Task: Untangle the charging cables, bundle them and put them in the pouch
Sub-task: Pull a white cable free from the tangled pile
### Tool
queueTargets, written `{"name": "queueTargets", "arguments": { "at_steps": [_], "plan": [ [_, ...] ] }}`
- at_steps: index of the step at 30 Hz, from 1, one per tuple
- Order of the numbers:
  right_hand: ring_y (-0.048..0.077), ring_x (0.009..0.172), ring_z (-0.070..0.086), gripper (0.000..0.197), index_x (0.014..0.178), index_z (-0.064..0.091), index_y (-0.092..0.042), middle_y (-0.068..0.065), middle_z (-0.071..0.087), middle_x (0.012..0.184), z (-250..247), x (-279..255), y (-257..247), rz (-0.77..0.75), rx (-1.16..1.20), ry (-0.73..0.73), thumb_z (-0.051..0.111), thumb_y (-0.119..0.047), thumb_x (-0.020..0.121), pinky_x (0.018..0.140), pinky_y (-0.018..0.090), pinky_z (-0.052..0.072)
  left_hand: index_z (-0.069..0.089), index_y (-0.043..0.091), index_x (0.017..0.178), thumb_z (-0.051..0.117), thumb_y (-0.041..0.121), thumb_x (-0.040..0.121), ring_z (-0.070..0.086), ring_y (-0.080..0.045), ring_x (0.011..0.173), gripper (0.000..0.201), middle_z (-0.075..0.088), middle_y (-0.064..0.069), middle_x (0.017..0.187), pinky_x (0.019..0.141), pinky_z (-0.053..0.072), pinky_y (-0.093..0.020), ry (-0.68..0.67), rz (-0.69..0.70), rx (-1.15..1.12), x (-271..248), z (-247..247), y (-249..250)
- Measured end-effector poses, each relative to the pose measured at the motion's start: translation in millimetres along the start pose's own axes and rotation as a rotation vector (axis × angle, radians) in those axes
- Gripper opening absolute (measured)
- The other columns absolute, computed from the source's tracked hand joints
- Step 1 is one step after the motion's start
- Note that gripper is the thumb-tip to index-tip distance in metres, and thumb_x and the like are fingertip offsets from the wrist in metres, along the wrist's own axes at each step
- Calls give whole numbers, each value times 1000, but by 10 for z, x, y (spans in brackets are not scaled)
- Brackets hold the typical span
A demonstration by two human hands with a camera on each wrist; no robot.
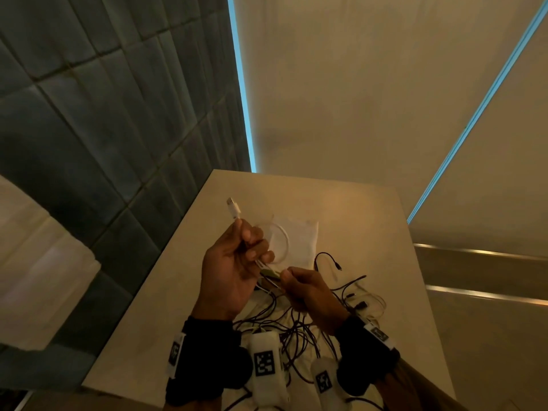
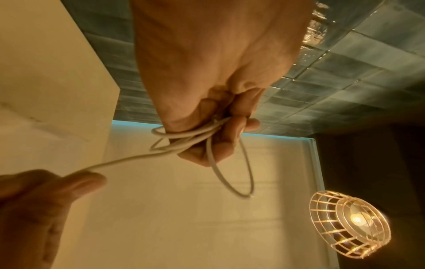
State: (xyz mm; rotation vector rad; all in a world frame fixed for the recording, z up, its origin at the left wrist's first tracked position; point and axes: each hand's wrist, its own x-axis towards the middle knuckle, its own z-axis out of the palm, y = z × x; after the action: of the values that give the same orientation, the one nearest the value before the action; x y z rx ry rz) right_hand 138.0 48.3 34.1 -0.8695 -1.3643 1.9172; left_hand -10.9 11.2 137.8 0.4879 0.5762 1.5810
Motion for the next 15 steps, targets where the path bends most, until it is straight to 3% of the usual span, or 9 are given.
{"name": "queueTargets", "arguments": {
  "at_steps": [3,8,11,13,15],
  "plan": [
    [8,51,27,34,63,55,-20,-4,36,59,-44,-33,59,3,-50,-28,53,-26,97,47,22,23,51,14,64,30,23,101,30,-7,47,43,37,3,66,48,36,-20,26,17,-10,0,-40,12],
    [6,54,40,39,74,58,2,3,46,64,-234,-197,124,-54,-362,29,50,-28,98,53,16,34,47,14,64,33,23,100,33,-9,46,39,36,2,61,49,35,-23,136,59,128,3,-149,42],
    [6,52,35,35,68,63,-14,-5,43,59,-495,-470,84,-99,-371,106,51,-30,97,48,18,29,43,10,67,30,21,101,53,-19,52,38,50,-6,60,61,49,-34,173,45,271,-21,-211,24],
    [11,51,29,38,65,58,-11,-2,36,59,-794,-767,138,-81,-324,211,56,-39,92,47,25,21,42,8,69,27,20,102,68,-28,64,38,68,-14,68,66,57,-40,169,7,427,-53,-184,55],
    [12,47,28,46,71,54,-3,3,33,58,-1154,-1181,209,4,-200,441,64,-46,80,45,28,18,42,9,70,25,22,103,71,-32,69,39,74,-19,79,65,58,-39,178,-7,557,-64,-209,118]
  ]
}}
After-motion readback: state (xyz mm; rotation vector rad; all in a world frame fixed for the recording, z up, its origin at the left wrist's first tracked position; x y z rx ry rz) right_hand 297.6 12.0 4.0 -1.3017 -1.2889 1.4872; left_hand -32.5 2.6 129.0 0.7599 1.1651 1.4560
